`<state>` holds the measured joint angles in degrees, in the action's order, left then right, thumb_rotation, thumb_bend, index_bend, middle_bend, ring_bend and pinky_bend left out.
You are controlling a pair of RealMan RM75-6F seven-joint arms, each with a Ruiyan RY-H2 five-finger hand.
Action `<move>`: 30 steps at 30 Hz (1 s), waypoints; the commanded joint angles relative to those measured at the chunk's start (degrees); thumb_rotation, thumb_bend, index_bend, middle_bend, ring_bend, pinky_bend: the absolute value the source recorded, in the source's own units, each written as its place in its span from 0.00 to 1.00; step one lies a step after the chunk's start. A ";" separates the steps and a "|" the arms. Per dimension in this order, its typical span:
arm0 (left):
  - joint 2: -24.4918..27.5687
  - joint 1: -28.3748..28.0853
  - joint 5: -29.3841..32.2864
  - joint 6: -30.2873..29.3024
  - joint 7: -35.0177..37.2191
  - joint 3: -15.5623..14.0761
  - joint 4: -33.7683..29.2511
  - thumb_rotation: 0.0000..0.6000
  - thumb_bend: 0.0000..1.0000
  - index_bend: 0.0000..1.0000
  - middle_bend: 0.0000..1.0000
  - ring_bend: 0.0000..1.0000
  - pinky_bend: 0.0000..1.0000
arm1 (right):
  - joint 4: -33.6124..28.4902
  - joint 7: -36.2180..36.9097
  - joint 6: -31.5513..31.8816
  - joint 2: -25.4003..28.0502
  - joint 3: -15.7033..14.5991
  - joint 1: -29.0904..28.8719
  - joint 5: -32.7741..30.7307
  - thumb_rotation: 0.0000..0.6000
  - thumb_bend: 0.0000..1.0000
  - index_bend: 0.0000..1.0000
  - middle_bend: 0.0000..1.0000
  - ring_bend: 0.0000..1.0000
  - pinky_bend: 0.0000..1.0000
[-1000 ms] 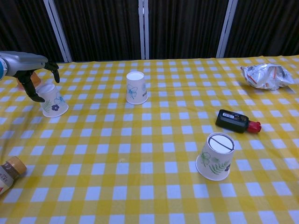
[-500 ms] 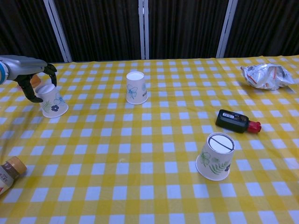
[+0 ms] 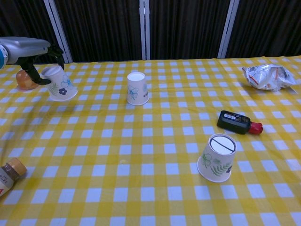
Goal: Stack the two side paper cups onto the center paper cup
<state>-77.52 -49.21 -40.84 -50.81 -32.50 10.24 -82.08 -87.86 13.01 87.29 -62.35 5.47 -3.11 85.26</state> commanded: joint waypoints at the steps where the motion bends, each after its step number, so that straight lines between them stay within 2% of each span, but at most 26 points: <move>1: 1.05 -0.84 -5.09 -2.70 3.23 2.86 -2.47 1.00 0.42 0.33 0.00 0.00 0.00 | 0.04 -0.06 -0.16 -0.03 0.21 -0.09 -0.30 1.00 0.05 0.03 0.00 0.00 0.00; 6: -1.90 -3.52 -8.86 -3.61 5.19 5.43 -0.77 1.00 0.42 0.34 0.00 0.00 0.00 | 0.19 0.62 -0.25 0.16 0.57 -0.09 -0.81 1.00 0.05 0.03 0.00 0.00 0.00; 9: -4.93 -5.80 -9.58 -1.99 8.20 7.52 1.42 1.00 0.42 0.34 0.00 0.00 0.00 | 0.46 1.37 -0.80 0.36 0.83 -0.12 -1.63 1.00 0.05 0.03 0.00 0.00 0.00; 12: -6.79 -7.57 -9.34 -0.35 8.65 8.11 3.40 1.00 0.42 0.33 0.00 0.00 0.00 | 0.66 1.84 -1.04 0.46 1.00 -0.14 -2.02 1.00 0.05 0.03 0.00 0.00 0.00; 21: -11.41 -11.94 -6.56 2.84 6.58 8.41 8.50 1.00 0.42 0.34 0.00 0.00 0.00 | 1.17 3.20 -0.98 0.66 1.60 0.11 -3.00 1.00 0.05 0.03 0.00 0.00 0.00; 30: -13.55 -14.20 -4.08 4.91 5.18 7.87 11.91 1.00 0.42 0.34 0.00 0.00 0.00 | 1.34 3.06 -1.47 0.56 1.54 0.03 -3.09 1.00 0.05 0.03 0.00 0.00 0.00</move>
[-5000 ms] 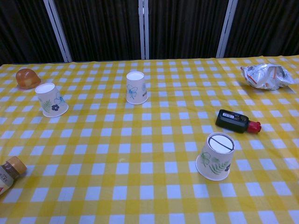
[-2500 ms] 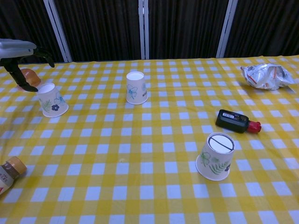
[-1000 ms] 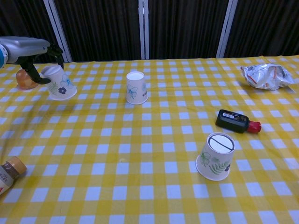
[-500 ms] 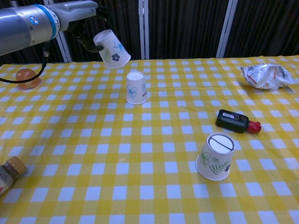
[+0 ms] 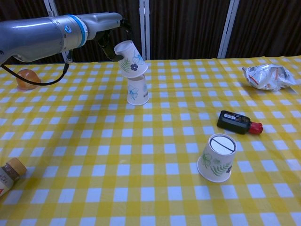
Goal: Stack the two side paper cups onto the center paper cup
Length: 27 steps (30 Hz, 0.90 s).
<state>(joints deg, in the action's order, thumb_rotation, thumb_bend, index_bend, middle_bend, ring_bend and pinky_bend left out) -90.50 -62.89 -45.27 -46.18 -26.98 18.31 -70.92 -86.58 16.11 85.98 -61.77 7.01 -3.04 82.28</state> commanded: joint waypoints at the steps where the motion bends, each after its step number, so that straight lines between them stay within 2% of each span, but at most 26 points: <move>1: -0.78 -0.74 0.52 0.50 -0.38 -0.21 1.07 1.00 0.42 0.34 0.00 0.00 0.00 | 0.08 -0.07 -0.29 -0.02 0.00 -0.07 -0.19 1.00 0.05 0.03 0.00 0.00 0.00; 7: -2.07 -2.36 2.36 2.51 -1.22 -0.55 3.31 1.00 0.42 0.33 0.00 0.00 0.00 | 0.10 -0.28 -0.41 -0.09 0.21 -0.09 -0.54 1.00 0.05 0.03 0.00 0.00 0.00; 11: -2.70 -3.41 4.43 4.13 -2.61 -1.24 4.62 1.00 0.41 0.27 0.00 0.00 0.00 | 0.15 -0.35 -0.41 -0.16 0.31 -0.08 -0.67 1.00 0.05 0.03 0.00 0.00 0.00; 13: -3.02 -3.95 5.65 4.80 -3.49 -1.69 5.22 1.00 0.36 0.18 0.00 0.00 0.00 | 0.13 -0.45 -0.48 -0.18 0.31 -0.07 -0.74 1.00 0.05 0.03 0.00 0.00 0.00; 14: -3.14 -4.13 6.15 5.05 -3.86 -1.93 5.42 1.00 0.30 0.12 0.00 0.00 0.00 | 0.12 -0.51 -0.53 -0.20 0.30 -0.08 -0.75 1.00 0.05 0.03 0.00 0.00 0.00; 18: -3.37 -4.53 7.34 5.29 -4.58 -2.42 5.62 1.00 0.15 0.00 0.00 0.00 0.00 | 0.05 -0.93 -0.89 -0.29 0.14 -0.15 -0.77 1.00 0.05 0.03 0.00 0.00 0.00; 23: -2.15 -3.01 5.77 2.54 -3.02 -2.69 2.94 1.00 0.15 0.00 0.00 0.00 0.00 | 0.11 -1.60 -1.45 -0.54 0.10 -0.35 -1.01 1.00 0.05 0.03 0.00 0.00 0.00; 27: 1.26 1.39 1.86 -2.99 0.44 -3.40 -3.50 1.00 0.15 0.00 0.00 0.00 0.00 | 0.29 -2.08 -1.75 -0.82 0.18 -0.63 -0.98 1.00 0.05 0.03 0.00 0.00 0.00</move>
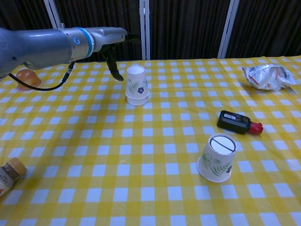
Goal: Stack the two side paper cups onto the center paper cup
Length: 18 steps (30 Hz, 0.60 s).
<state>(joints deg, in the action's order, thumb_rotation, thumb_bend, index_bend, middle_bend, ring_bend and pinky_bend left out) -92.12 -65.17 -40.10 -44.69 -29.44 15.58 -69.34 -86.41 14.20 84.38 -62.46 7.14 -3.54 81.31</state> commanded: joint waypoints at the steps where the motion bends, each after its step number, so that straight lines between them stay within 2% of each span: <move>1: 3.90 5.03 -4.39 -6.10 3.79 -1.02 -6.95 1.00 0.15 0.00 0.00 0.00 0.00 | 0.17 -0.23 -0.28 -0.22 0.05 -0.21 -0.05 1.00 0.05 0.03 0.00 0.00 0.00; 6: 10.75 12.56 -10.48 -13.88 6.78 -4.72 -17.48 1.00 0.15 0.00 0.00 0.00 0.00 | 0.33 -0.15 -0.66 -0.49 0.36 -0.56 -0.32 1.00 0.05 0.05 0.00 0.00 0.00; 11: 17.72 22.14 -18.79 -25.01 8.83 -10.76 -27.49 1.00 0.15 0.00 0.00 0.00 0.00 | -0.24 -1.49 -0.27 -0.93 0.41 -0.80 0.18 1.00 0.05 0.06 0.00 0.00 0.00; 18: 21.22 32.74 -27.08 -36.26 13.72 -17.19 -31.75 1.00 0.15 0.00 0.00 0.00 0.00 | -2.17 -3.22 -0.69 -1.24 0.15 -1.42 1.02 1.00 0.05 0.09 0.00 0.00 0.00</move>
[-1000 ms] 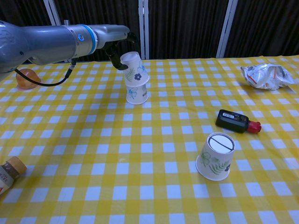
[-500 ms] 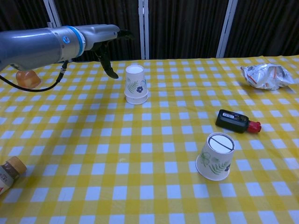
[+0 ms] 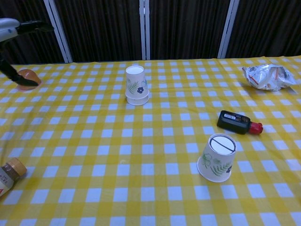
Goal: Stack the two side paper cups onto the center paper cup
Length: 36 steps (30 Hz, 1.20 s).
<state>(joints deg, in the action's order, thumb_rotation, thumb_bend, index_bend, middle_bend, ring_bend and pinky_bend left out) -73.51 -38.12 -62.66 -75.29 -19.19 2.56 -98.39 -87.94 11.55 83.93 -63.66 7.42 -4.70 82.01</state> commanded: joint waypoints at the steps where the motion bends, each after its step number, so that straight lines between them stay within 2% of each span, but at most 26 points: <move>1: 2.85 7.24 -5.85 -7.06 4.44 -5.03 -2.63 1.00 0.15 0.00 0.00 0.00 0.00 | -1.19 -1.01 -0.36 0.02 -0.23 -0.42 0.61 1.00 0.05 0.10 0.00 0.00 0.00; 6: 3.52 11.73 -8.83 -11.08 7.59 -6.68 -0.82 1.00 0.15 0.00 0.00 0.00 0.00 | -4.37 -3.04 -0.90 0.49 -0.83 -1.44 2.93 1.00 0.06 0.14 0.00 0.00 0.00; 10: 4.32 13.22 -9.11 -10.87 11.13 -5.74 0.85 1.00 0.15 0.00 0.00 0.00 0.00 | -9.75 -5.66 -3.37 1.46 -1.73 -3.44 5.74 1.00 0.07 0.18 0.00 0.00 0.00; 17: 6.11 14.52 -10.99 -10.68 14.40 -4.33 0.66 1.00 0.15 0.00 0.00 0.00 0.00 | -20.45 -14.74 -13.13 0.80 -2.34 -9.91 7.86 1.00 0.08 0.20 0.00 0.00 0.00; 21: 6.74 15.10 -11.12 -9.73 15.56 -3.57 0.73 1.00 0.15 0.00 0.00 0.00 0.00 | -25.71 -20.09 -19.58 -0.61 -1.47 -13.95 4.59 1.00 0.09 0.22 0.00 0.00 0.00; 24: 6.98 15.45 -10.62 -8.95 15.96 -2.92 1.00 1.00 0.14 0.00 0.00 0.00 0.00 | -27.49 -24.48 -22.71 -2.31 -0.81 -16.16 1.12 1.00 0.10 0.22 0.00 0.00 0.00; 32: 7.10 16.26 -9.61 -7.21 16.38 -1.30 1.63 1.00 0.15 0.00 0.00 0.00 0.00 | -29.49 -31.91 -25.76 -7.38 -0.70 -19.23 -7.74 1.00 0.11 0.23 0.00 0.00 0.00; 36: 7.17 16.46 -9.28 -6.28 16.17 -0.72 1.78 1.00 0.14 0.00 0.00 0.00 0.00 | -28.62 -33.85 -25.59 -9.95 -1.06 -19.97 -9.86 1.00 0.14 0.27 0.00 0.00 0.00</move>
<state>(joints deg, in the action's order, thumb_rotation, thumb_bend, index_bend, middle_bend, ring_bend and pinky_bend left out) -66.36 -21.72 -71.99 -81.69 -2.95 1.74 -96.66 -116.91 -21.47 58.41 -72.64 6.53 -24.16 72.88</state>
